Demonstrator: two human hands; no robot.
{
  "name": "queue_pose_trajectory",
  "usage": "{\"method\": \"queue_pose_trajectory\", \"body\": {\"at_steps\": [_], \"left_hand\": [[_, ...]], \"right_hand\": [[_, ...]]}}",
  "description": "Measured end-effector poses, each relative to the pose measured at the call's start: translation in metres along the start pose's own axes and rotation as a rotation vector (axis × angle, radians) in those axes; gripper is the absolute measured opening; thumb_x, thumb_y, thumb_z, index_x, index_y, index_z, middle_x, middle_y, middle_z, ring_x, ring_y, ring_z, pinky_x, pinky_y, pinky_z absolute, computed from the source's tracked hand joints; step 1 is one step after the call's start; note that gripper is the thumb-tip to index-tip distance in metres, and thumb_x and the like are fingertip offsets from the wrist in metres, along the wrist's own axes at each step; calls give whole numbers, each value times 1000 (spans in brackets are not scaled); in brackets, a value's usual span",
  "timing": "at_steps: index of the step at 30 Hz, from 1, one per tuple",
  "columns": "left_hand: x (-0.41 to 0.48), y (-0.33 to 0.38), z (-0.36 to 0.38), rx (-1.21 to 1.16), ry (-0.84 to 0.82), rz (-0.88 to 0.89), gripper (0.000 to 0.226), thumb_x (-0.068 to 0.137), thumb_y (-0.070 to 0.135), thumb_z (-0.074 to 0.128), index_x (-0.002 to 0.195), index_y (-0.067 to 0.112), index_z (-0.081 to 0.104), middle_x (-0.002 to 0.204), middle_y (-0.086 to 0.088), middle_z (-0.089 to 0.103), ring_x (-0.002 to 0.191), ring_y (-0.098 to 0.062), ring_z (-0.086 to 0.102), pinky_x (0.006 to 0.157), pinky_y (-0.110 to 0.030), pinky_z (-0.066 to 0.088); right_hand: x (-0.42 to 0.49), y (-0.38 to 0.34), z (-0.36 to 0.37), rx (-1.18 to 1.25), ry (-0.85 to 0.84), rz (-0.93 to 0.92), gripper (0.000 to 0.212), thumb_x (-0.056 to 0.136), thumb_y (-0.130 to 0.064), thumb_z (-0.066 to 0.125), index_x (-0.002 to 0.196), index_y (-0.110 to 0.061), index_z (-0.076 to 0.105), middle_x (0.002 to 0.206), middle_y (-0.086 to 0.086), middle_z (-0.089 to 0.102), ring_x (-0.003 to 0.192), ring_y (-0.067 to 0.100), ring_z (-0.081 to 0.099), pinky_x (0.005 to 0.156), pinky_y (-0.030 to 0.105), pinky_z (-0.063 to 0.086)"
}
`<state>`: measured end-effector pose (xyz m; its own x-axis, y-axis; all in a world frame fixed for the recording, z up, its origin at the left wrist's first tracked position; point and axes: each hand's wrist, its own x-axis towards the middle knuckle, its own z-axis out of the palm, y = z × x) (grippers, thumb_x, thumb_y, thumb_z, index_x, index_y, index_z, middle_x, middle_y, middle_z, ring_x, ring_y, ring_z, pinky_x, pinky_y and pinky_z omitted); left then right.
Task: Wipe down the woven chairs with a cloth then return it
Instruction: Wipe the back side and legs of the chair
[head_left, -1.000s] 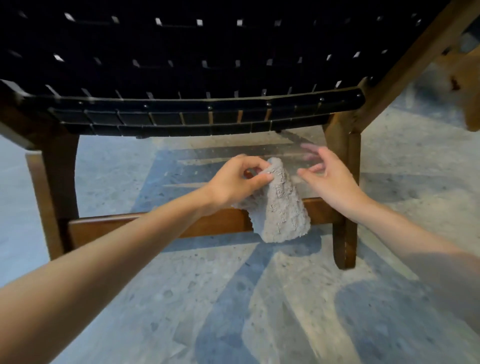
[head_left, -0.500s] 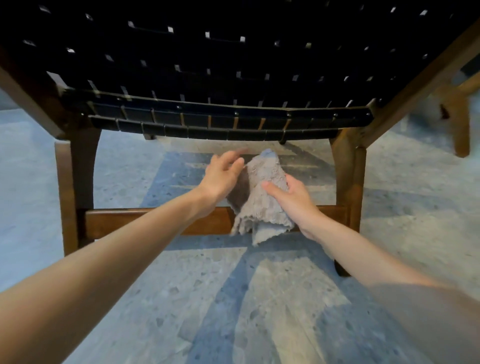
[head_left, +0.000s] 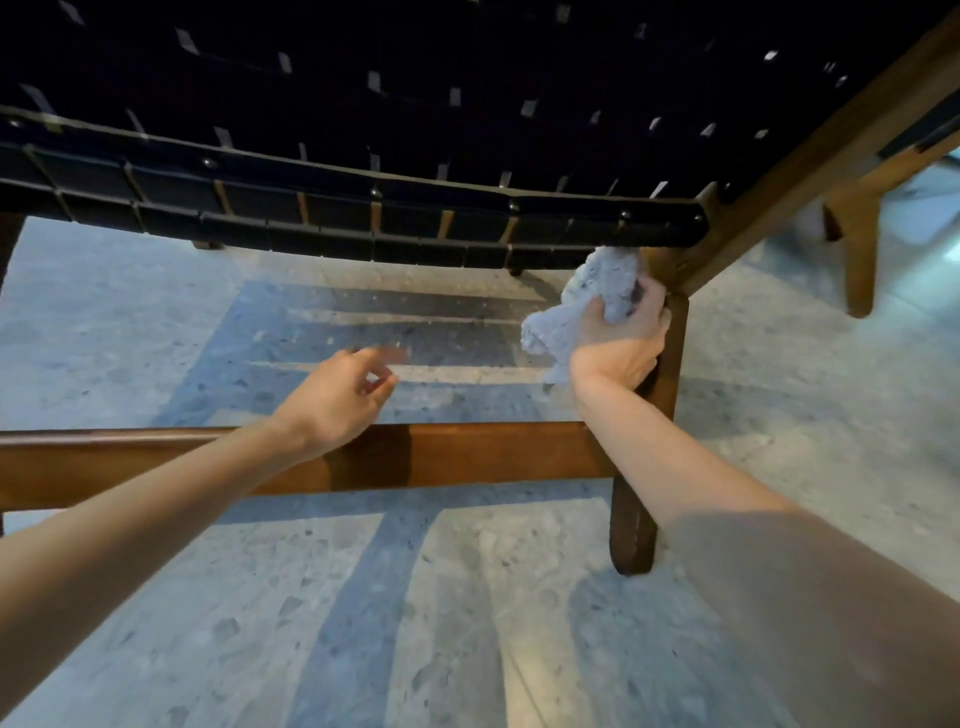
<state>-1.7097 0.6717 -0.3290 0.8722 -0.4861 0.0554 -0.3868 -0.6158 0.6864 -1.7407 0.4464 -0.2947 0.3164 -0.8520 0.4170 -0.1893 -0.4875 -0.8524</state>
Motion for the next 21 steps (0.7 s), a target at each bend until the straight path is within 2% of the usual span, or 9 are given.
{"method": "queue_pose_trajectory", "body": {"at_steps": [3, 5, 9, 12, 13, 15, 18, 21], "left_hand": [[13, -6, 14, 14, 14, -29, 33, 99, 19, 45, 131, 20, 50, 122, -9, 58, 98, -16, 54, 79, -23, 40], [20, -10, 23, 27, 23, -43, 31, 99, 19, 45, 129, 19, 53, 122, -9, 58, 100, -20, 56, 79, -23, 41], [23, -16, 37, 57, 28, -61, 28, 99, 20, 44, 124, 21, 57, 122, -7, 55, 95, -15, 56, 79, -22, 41], [19, -18, 43, 95, 84, -70, 27, 98, 23, 45, 121, 24, 59, 121, -3, 56, 99, -16, 58, 79, -24, 43], [17, -18, 43, 96, 97, -70, 27, 98, 24, 45, 120, 24, 60, 120, -2, 56, 97, -15, 58, 80, -25, 44], [16, -18, 41, 98, 94, -62, 26, 98, 25, 45, 119, 25, 61, 119, -1, 56, 96, -13, 57, 82, -28, 47], [10, -24, 33, 121, 70, -61, 25, 98, 25, 45, 117, 27, 61, 121, 0, 56, 100, -14, 58, 86, -30, 48], [0, -35, 18, 160, 67, -90, 25, 98, 23, 45, 117, 26, 62, 123, -1, 56, 102, -16, 58, 86, -29, 47]], "right_hand": [[14, 6, 16, 14, 26, 33, 33, 88, -18, 62, 122, -19, 57, 117, 5, 58, 98, 22, 60, 77, 26, 44], [21, 9, 28, 41, 33, 17, 34, 89, -18, 61, 122, -17, 57, 118, 5, 58, 100, 22, 59, 81, 28, 45], [22, 17, 52, 82, 22, -35, 43, 95, -14, 53, 137, -11, 46, 132, 11, 48, 112, 24, 54, 75, 10, 30], [11, 20, 61, 105, -38, -55, 49, 96, -7, 50, 143, -10, 37, 146, 14, 36, 129, 27, 43, 90, 9, 30], [8, 20, 62, 107, -58, -66, 50, 96, -5, 50, 144, -10, 35, 148, 15, 32, 133, 28, 39, 93, 2, 24], [4, 18, 64, 139, -82, -90, 50, 94, -2, 51, 141, -7, 37, 148, 17, 30, 133, 28, 38, 84, -12, 18], [-4, 13, 64, 146, -153, -146, 48, 91, -1, 54, 136, -8, 41, 140, 18, 33, 126, 28, 43, 80, -4, 30], [-16, 7, 66, 109, -304, -215, 46, 90, -5, 57, 134, -12, 42, 136, 16, 35, 122, 26, 44, 75, 2, 36]]}}
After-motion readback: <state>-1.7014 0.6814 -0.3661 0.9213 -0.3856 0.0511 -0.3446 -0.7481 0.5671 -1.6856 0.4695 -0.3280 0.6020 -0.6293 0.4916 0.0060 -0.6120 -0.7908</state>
